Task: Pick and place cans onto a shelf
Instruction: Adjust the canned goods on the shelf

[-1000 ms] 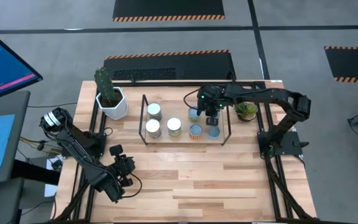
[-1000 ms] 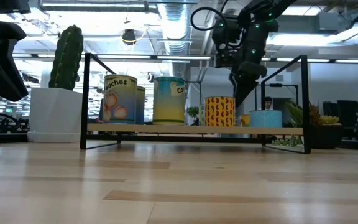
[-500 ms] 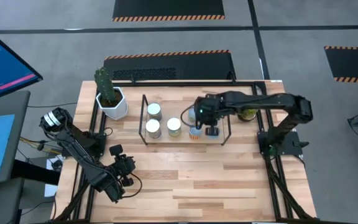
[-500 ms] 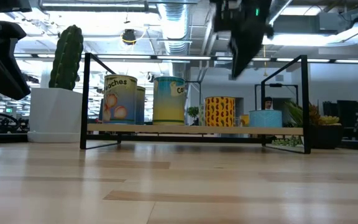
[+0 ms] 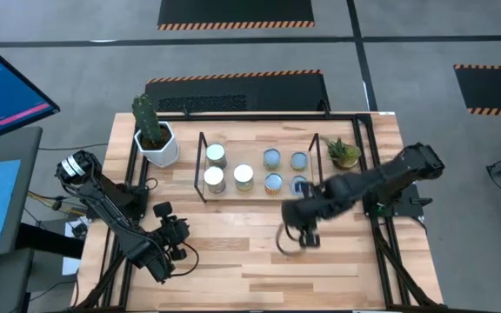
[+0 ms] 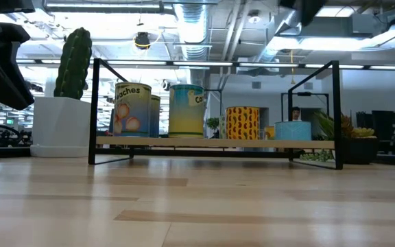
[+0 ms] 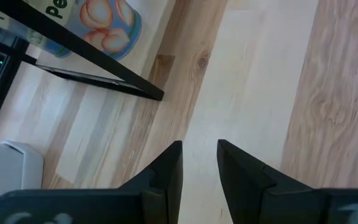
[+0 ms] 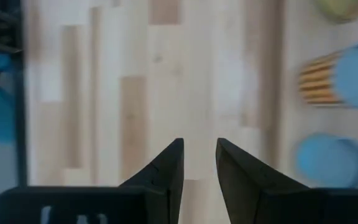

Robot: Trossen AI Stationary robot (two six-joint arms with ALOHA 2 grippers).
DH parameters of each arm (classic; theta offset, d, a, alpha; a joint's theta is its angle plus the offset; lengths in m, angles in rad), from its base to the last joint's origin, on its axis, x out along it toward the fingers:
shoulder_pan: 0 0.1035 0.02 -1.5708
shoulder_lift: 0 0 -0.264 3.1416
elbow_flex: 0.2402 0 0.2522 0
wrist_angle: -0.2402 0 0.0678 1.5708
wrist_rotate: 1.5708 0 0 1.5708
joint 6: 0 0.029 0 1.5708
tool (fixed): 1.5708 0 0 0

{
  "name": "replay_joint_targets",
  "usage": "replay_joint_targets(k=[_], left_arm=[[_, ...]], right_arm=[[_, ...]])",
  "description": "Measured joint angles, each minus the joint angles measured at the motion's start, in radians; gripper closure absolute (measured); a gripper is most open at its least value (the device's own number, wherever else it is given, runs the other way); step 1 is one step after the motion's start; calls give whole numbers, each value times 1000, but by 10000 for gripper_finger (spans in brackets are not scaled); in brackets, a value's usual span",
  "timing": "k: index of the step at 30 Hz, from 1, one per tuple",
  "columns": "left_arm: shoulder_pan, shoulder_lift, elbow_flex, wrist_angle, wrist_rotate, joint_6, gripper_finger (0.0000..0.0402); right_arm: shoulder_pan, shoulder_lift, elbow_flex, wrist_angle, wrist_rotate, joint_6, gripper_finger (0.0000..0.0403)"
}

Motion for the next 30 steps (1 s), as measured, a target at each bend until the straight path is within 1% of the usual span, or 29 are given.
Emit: replay_joint_targets(k=[5, 11, 19, 30], left_arm=[[0, 0, 0, 1, 0, 6, 313], [0, 0, 0, 2, 0, 8, 313], [0, 0, 0, 9, 0, 15, 313], [0, 0, 0, 9, 0, 16, 313]], right_arm=[[120, 0, -7, 15, 2, 125, 285], [197, 0, -8, 58, 14, 266, 285], [250, 0, -8, 72, 63, 370, 285], [262, 1, -8, 72, 90, 391, 285]])
